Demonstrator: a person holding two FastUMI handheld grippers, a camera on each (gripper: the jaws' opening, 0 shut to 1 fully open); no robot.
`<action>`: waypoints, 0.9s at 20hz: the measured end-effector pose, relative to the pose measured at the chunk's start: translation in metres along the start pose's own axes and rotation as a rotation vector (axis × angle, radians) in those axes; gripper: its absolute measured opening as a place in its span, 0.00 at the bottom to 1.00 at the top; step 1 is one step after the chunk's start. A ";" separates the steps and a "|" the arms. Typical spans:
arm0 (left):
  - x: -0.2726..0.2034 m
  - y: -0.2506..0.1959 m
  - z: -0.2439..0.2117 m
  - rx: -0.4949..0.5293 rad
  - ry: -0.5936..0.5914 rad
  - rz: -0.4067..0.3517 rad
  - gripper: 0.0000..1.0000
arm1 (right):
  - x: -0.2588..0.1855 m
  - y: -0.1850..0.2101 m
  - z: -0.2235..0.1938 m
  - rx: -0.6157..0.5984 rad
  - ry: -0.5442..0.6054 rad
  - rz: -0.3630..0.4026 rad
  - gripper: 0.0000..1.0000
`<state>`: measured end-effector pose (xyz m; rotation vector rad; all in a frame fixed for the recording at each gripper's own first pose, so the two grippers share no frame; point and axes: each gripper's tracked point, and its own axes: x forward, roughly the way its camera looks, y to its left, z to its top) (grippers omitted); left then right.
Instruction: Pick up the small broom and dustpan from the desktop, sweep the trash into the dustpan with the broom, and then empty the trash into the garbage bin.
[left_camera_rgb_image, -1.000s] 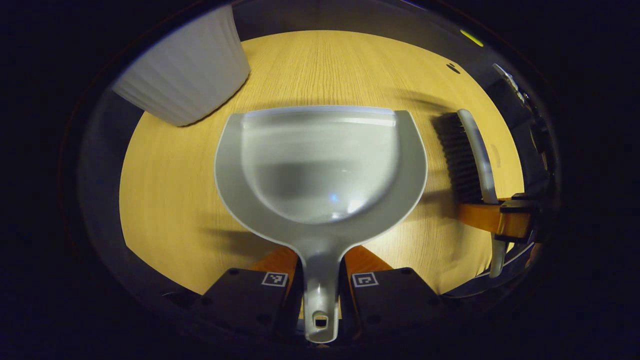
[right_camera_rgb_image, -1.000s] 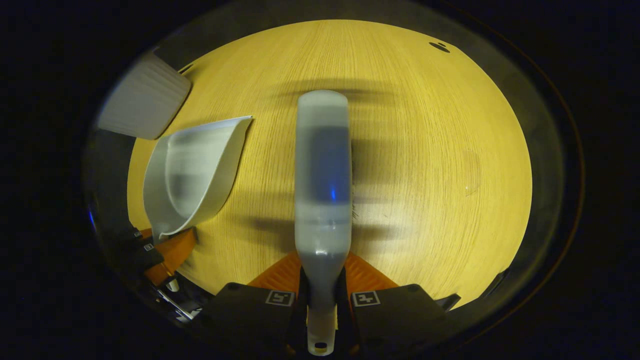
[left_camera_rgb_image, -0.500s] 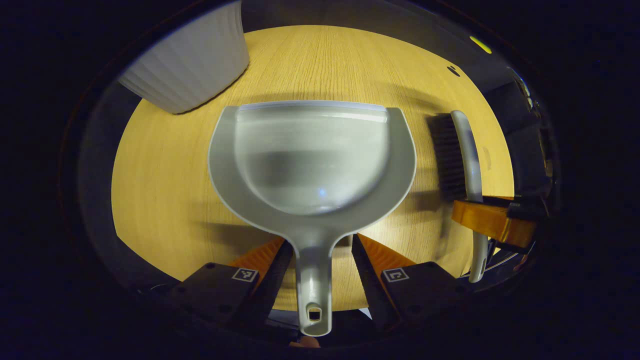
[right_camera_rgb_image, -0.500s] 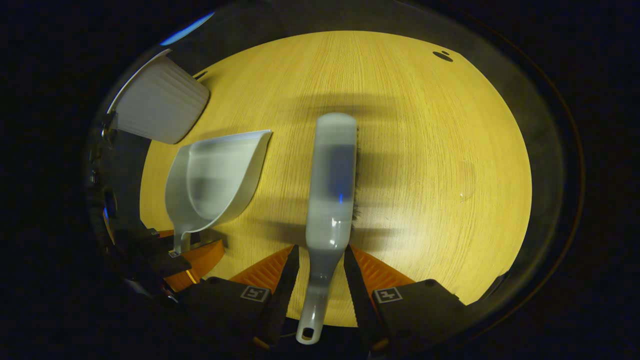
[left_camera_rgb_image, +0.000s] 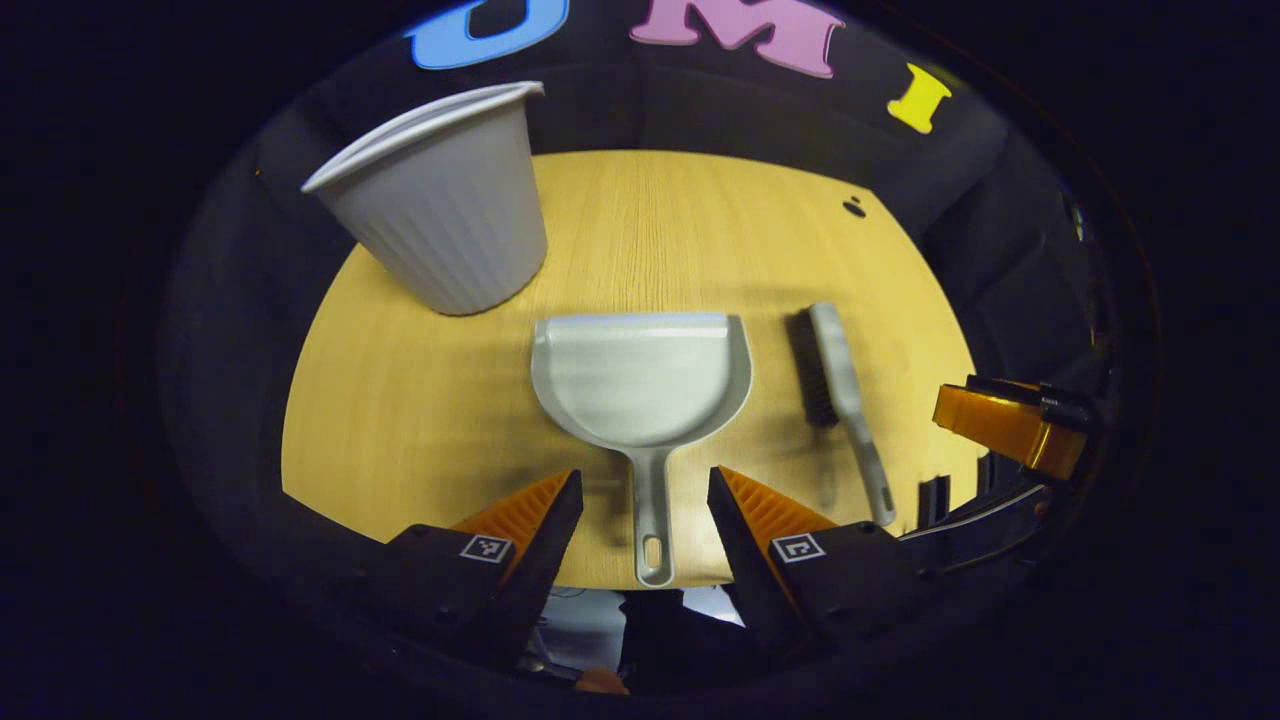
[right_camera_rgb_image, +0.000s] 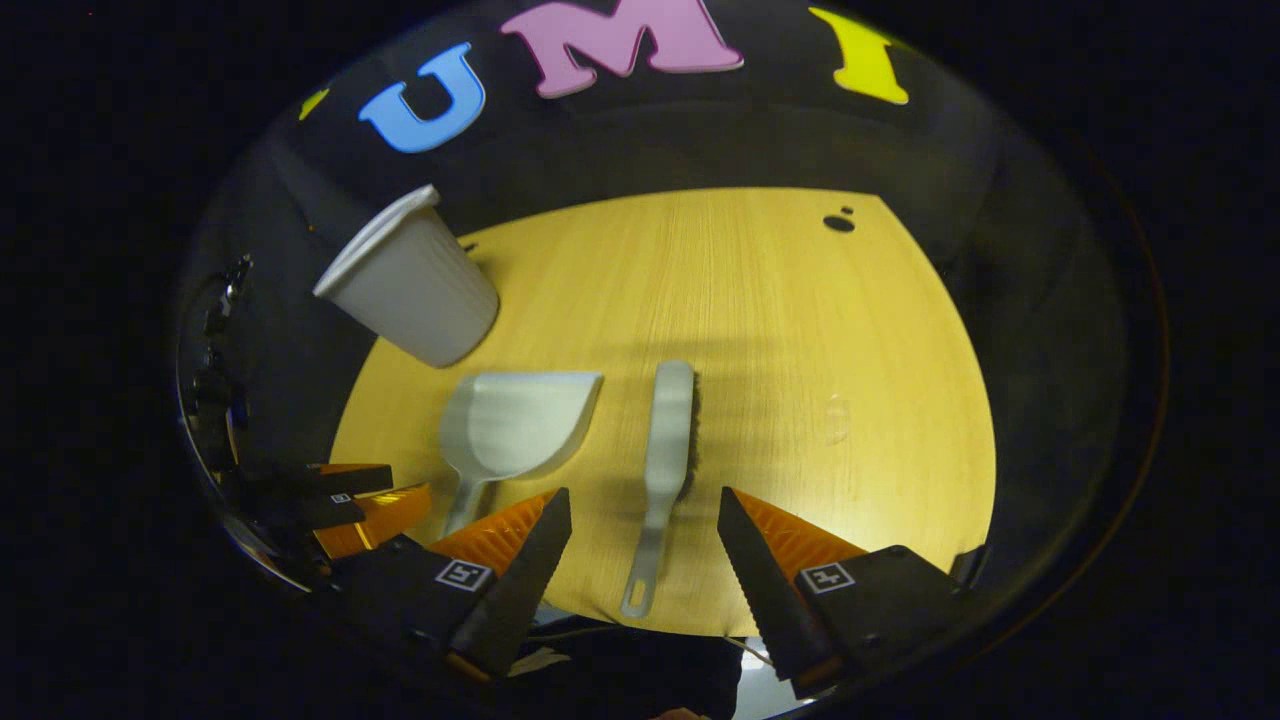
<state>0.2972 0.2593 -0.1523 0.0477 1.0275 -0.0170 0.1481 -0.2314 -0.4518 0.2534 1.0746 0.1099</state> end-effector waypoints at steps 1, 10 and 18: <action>-0.024 -0.005 0.017 -0.018 -0.109 -0.034 0.77 | -0.023 0.000 0.020 0.013 -0.108 -0.027 0.92; -0.188 0.015 0.113 0.024 -0.949 -0.045 0.75 | -0.160 0.056 0.161 -0.073 -0.862 -0.069 0.94; -0.215 0.005 0.125 0.053 -1.015 -0.045 0.75 | -0.165 0.092 0.164 -0.129 -0.918 -0.008 0.94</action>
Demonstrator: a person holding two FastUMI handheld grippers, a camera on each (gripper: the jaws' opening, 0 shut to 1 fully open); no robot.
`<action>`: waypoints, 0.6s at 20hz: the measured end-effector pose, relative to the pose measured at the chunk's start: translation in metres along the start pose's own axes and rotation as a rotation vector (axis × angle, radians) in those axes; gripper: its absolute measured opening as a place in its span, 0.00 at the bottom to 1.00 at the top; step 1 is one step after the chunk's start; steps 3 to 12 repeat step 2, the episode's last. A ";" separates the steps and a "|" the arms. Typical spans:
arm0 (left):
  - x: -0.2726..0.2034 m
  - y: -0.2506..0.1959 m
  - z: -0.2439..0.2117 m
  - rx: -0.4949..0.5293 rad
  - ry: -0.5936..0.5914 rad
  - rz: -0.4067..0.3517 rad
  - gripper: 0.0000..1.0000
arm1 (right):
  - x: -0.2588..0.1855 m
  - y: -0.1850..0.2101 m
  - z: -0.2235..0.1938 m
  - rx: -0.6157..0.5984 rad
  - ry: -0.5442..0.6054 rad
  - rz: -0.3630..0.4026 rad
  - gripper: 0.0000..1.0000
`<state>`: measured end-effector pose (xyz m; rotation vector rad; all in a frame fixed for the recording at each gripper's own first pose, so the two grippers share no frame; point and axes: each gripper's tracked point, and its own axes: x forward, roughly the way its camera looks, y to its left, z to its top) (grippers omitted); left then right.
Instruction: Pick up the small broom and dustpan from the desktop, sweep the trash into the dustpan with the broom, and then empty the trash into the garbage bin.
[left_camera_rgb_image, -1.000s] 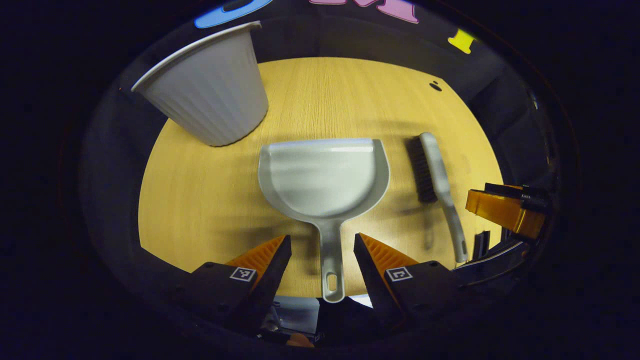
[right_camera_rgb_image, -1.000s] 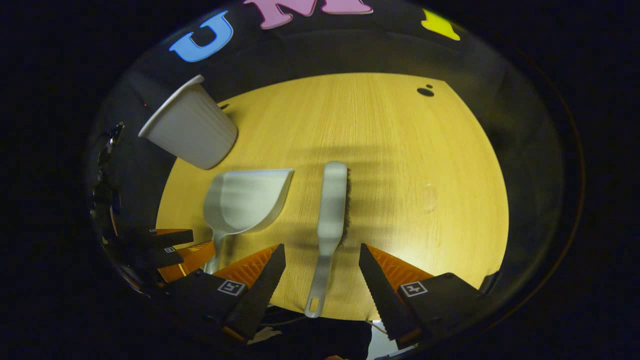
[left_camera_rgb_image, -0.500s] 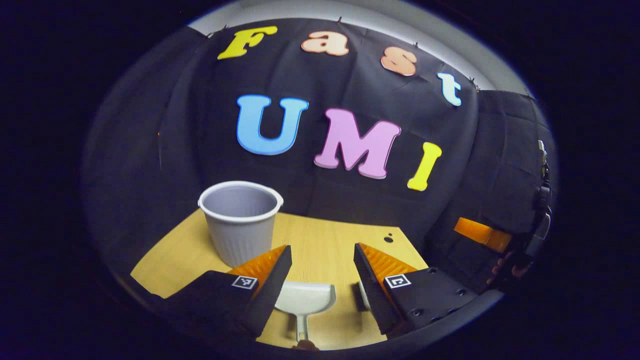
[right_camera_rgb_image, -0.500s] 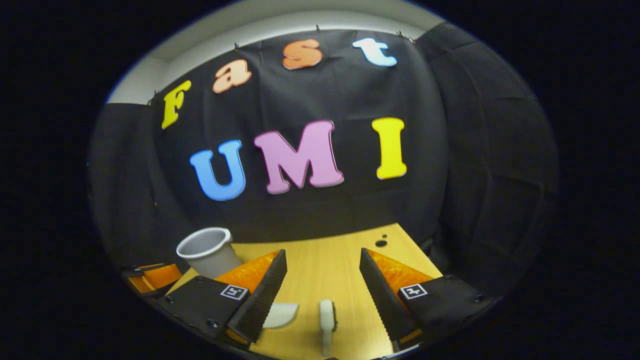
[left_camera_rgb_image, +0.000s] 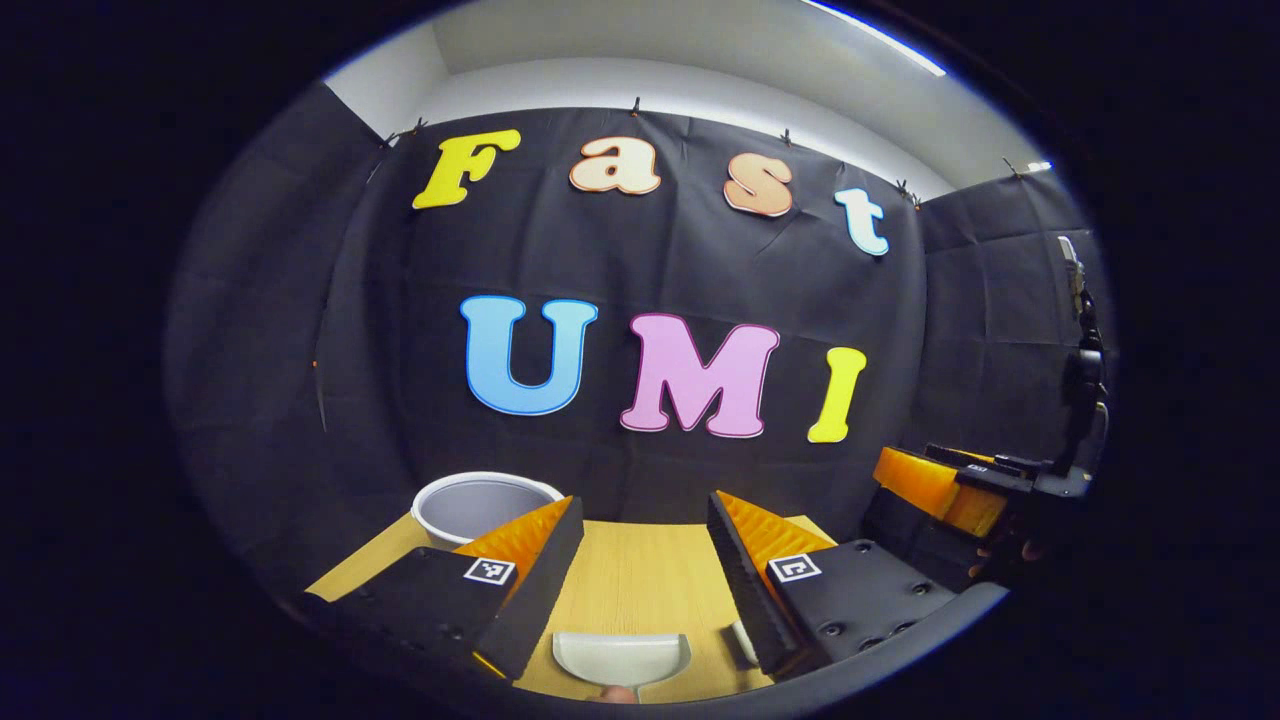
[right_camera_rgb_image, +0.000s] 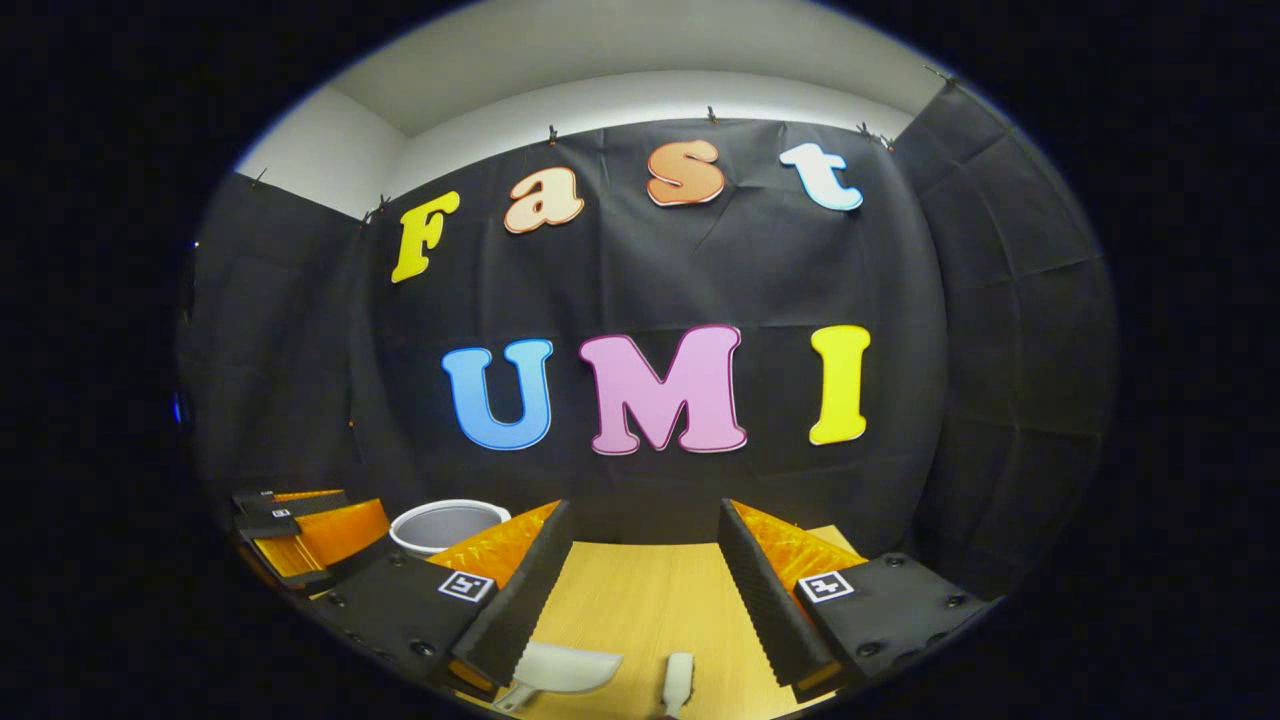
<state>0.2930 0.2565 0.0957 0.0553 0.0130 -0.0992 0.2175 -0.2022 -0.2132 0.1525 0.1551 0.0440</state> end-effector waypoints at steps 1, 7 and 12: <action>0.001 -0.001 0.000 -0.003 0.001 0.000 0.75 | 0.000 0.001 0.002 0.006 0.002 0.007 0.94; 0.001 0.000 0.002 -0.003 -0.004 0.005 0.75 | 0.000 -0.001 0.003 0.000 -0.001 0.007 0.89; 0.001 0.000 0.002 -0.003 -0.004 0.005 0.75 | 0.000 -0.001 0.003 0.000 -0.001 0.007 0.89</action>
